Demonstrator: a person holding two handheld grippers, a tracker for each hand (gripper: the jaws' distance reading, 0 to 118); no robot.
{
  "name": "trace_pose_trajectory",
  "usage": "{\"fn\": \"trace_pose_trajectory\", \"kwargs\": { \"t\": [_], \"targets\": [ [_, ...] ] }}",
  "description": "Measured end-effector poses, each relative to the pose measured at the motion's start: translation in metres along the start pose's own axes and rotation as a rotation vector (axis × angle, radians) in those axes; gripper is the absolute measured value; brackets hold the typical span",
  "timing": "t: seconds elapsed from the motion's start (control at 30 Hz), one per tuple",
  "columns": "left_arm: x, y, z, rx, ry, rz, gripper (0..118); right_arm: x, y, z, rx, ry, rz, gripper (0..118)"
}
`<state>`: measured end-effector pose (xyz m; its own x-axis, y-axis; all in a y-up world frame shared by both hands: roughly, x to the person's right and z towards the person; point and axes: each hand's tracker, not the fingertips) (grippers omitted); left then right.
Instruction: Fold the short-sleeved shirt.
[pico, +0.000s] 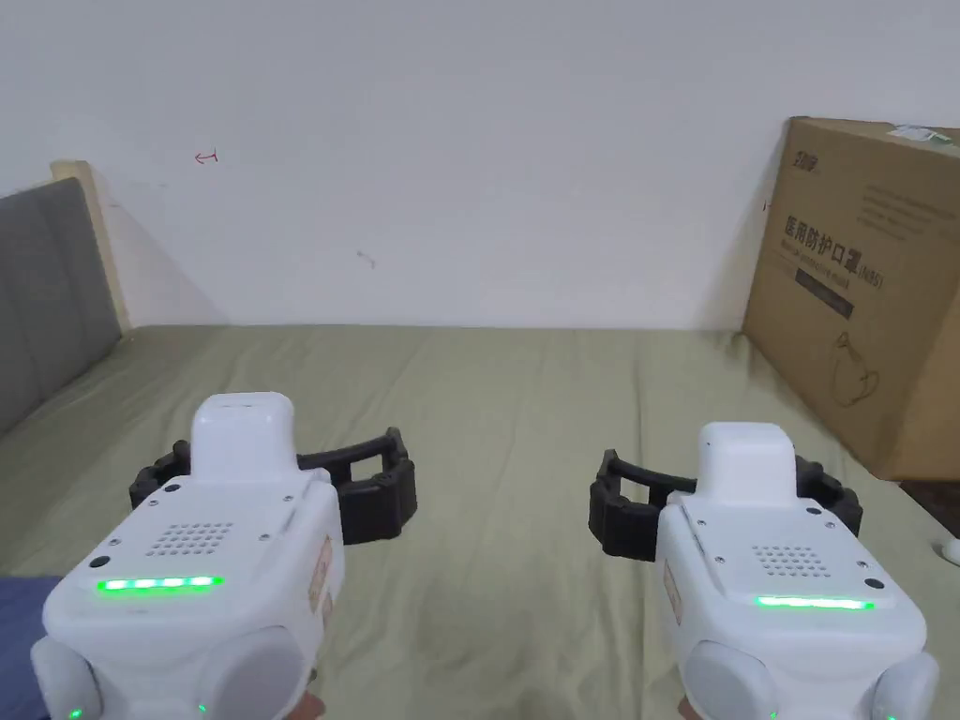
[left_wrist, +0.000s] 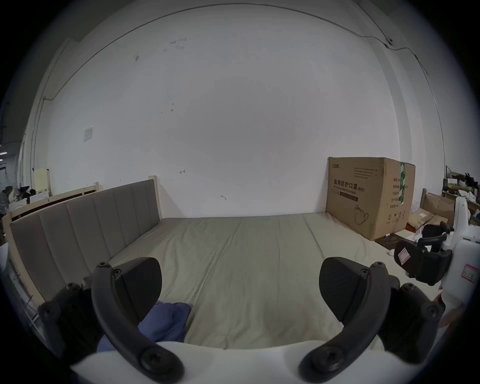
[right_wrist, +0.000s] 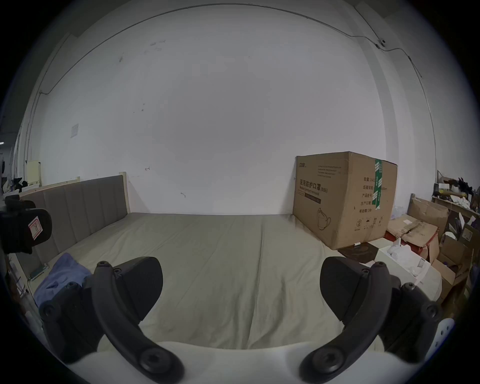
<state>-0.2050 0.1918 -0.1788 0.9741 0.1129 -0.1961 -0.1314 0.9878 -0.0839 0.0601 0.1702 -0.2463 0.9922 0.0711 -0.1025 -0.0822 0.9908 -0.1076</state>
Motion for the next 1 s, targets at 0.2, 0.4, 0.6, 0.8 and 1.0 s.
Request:
{"fn": "trace_pose_trajectory", "kwargs": {
  "t": [0.2, 0.4, 0.6, 0.8, 1.0],
  "targets": [
    [-0.054, -0.025, -0.005, 0.074, -0.136, 0.825, 118, -0.065, 0.006, 0.012, 0.226, -0.126, 0.842, 118],
    [-0.075, -0.080, -0.006, 0.046, -0.043, 1.139, 118, -0.103, -0.053, 0.006, 0.205, -0.014, 1.461, 118],
    [-0.060, -0.046, -0.004, 0.050, -0.017, 0.821, 118, -0.095, -0.035, -0.004, 0.040, 0.055, 1.092, 118],
    [-0.004, 0.025, 0.000, 0.081, -0.020, 0.166, 118, -0.019, 0.032, -0.010, -0.033, 0.052, 0.025, 118],
    [0.030, 0.010, 0.010, 0.061, 0.015, -0.168, 118, 0.027, -0.017, -0.011, -0.078, -0.131, -0.212, 118]
  ]
}}
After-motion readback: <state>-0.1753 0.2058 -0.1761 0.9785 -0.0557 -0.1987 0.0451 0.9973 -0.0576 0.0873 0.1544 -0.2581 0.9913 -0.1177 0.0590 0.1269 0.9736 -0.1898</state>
